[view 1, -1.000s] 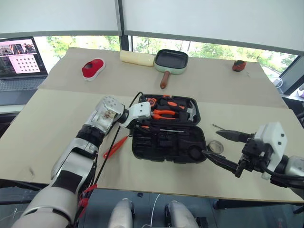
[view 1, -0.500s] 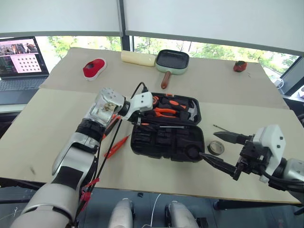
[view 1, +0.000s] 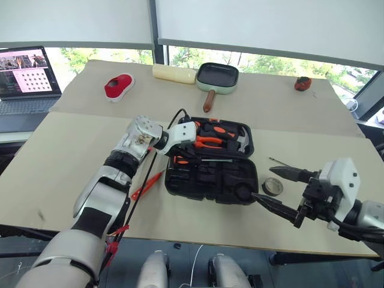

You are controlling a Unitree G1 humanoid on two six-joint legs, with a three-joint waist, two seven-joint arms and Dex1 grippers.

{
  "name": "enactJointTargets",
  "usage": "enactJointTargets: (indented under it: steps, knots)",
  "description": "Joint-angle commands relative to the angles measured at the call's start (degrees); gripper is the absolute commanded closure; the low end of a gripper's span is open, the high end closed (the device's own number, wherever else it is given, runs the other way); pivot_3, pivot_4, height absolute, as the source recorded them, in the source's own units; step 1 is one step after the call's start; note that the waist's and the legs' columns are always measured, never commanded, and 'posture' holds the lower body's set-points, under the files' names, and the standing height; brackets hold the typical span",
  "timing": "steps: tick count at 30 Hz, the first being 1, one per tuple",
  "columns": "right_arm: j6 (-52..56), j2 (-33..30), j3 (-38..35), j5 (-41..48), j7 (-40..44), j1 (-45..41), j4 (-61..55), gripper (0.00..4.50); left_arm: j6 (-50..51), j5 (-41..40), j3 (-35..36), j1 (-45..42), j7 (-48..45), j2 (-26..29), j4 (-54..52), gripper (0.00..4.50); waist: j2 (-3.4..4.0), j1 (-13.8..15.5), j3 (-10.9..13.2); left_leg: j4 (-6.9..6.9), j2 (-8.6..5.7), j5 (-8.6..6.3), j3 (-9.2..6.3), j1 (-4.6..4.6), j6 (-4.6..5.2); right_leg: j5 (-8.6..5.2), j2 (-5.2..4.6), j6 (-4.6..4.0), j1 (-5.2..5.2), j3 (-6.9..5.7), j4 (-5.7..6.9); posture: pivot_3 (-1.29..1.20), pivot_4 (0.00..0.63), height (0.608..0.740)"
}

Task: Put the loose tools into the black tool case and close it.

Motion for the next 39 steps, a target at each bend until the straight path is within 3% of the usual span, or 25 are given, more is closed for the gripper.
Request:
enactJointTargets:
  steps: [1,11,17,20,22,24,27,31,32,39]
  knots:
    - [-1.6,0.4,-0.2,-0.5,-0.4,-0.5,-0.2,0.00,-3.0,3.1,-2.3,0.4,0.9,-0.5,1.6,4.45,0.00,0.0,0.0,0.00,0.00,0.00,-0.01,0.04,0.00,0.00,0.00,0.00,0.05,-0.01,-0.01,0.00,0.150,0.740]
    - [-2.2,1.3,0.7,-4.3,-0.7,1.2,0.4,0.00,-7.5,4.7,-1.7,-2.1,4.2,-3.5,7.8,4.45,0.05,0.1,-0.1,0.00,-0.06,0.00,-0.03,0.23,0.00,0.00,-0.04,0.01,0.23,-0.01,-0.01,0.00,0.150,0.740]
    - [-3.2,3.2,-6.0,-8.1,-0.5,8.3,2.9,0.00,3.2,-7.4,8.0,-4.2,-4.4,-3.5,1.0,4.45,0.07,0.1,0.0,0.03,-0.09,0.00,-0.06,-0.02,0.01,0.00,-0.06,0.03,0.05,-0.05,0.00,0.00,0.150,0.740]
    - [-3.1,4.2,-14.9,-9.4,2.7,14.8,6.3,0.00,15.0,-17.0,13.2,-2.3,-11.2,-0.3,-10.7,3.85,0.11,0.0,0.0,0.10,-0.08,0.00,-0.15,-0.10,0.01,0.00,-0.06,0.03,0.01,-0.12,0.00,0.00,0.150,0.740]
    - [-3.4,4.2,-20.2,-10.5,5.6,19.0,9.6,0.00,23.4,-21.9,14.9,0.4,-14.1,2.7,-20.3,2.98,0.20,-0.2,0.0,0.10,-0.06,0.00,-0.26,-0.18,0.01,0.00,-0.06,0.03,-0.01,-0.22,0.01,0.00,0.150,0.740]
    - [-5.2,3.3,-22.7,-13.2,8.1,22.1,13.5,0.00,30.4,-26.0,15.3,3.6,-15.9,5.7,-29.2,2.41,0.38,-0.6,-0.1,0.08,-0.05,0.00,-0.27,-0.08,0.01,-0.01,-0.05,0.03,0.06,-0.22,0.00,0.00,0.150,0.740]
    - [-8.2,1.1,-22.7,-17.4,9.8,22.4,19.6,0.00,36.6,-29.7,14.5,8.4,-16.5,9.1,-39.7,1.50,0.58,-1.0,-0.3,0.07,-0.05,0.00,-0.28,0.11,0.01,-0.02,-0.05,0.03,0.22,-0.21,0.00,0.00,0.150,0.740]
    - [-12.3,-4.1,-17.4,-23.1,9.5,15.8,29.3,0.00,39.5,-31.8,12.7,13.9,-15.4,11.7,-49.5,0.27,0.60,-1.7,-0.2,0.11,-0.07,0.08,-0.26,0.37,0.06,-0.03,-0.06,0.04,0.42,-0.13,0.00,0.00,0.150,0.740]
    - [-13.7,-5.7,-15.0,-24.5,9.8,13.0,32.2,0.00,39.8,-31.9,12.2,14.9,-15.2,12.3,-51.2,0.11,0.59,-1.6,-0.2,0.11,-0.08,0.13,-0.25,0.43,0.10,-0.02,-0.05,0.05,0.48,-0.10,0.00,0.00,0.150,0.740]
    - [-26.2,-13.3,6.8,-36.3,13.8,-9.5,56.4,0.00,43.0,-35.6,10.8,18.1,-14.1,15.3,-60.1,0.11,0.81,-1.6,-0.2,0.08,-0.19,0.17,-0.22,0.52,0.15,0.01,-0.05,0.04,0.53,0.09,0.00,0.00,0.150,0.740]
